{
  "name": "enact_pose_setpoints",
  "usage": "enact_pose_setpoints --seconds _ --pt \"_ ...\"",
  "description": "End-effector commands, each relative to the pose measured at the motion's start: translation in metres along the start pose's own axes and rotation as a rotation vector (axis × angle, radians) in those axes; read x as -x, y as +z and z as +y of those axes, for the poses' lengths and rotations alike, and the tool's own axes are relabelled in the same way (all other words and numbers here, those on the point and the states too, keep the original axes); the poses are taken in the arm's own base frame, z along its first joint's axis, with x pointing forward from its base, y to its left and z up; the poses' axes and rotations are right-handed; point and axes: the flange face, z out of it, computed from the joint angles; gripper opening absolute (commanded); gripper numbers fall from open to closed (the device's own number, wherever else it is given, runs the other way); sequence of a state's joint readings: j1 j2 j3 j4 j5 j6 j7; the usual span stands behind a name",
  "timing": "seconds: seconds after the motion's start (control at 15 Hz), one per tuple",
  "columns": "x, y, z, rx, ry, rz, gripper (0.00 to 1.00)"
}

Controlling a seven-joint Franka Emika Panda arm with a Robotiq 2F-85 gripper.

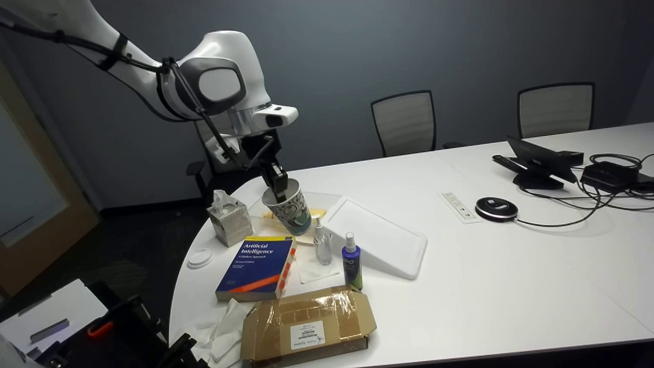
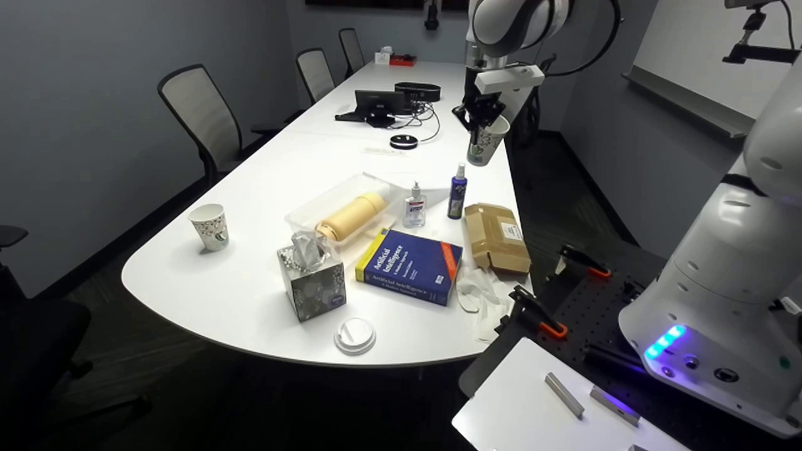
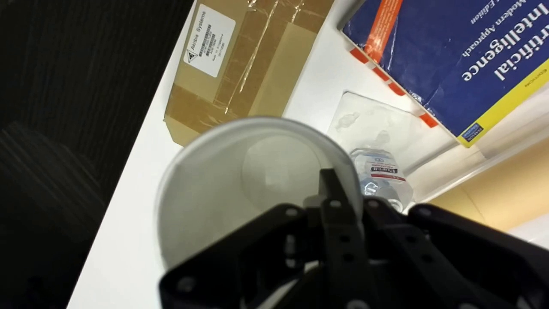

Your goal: Pick up the paper cup close to the blue book and move it to the right

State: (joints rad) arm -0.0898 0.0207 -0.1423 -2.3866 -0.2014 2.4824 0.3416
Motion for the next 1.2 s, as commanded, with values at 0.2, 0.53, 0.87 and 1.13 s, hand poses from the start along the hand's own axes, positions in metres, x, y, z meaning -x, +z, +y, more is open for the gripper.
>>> enact_pose_setpoints --seconds 0.2,0.53,0.87,1.13 --pt "-0.047 0.023 0.037 0.030 0.146 -0.001 0.01" --pt "-0.089 0.055 0.075 0.057 0.259 -0.028 0.01" --pt "-0.119 0.115 0.103 0.027 0.373 -0.066 0.01" --pt "-0.133 0.164 0.120 0.012 0.466 -0.116 0.01"
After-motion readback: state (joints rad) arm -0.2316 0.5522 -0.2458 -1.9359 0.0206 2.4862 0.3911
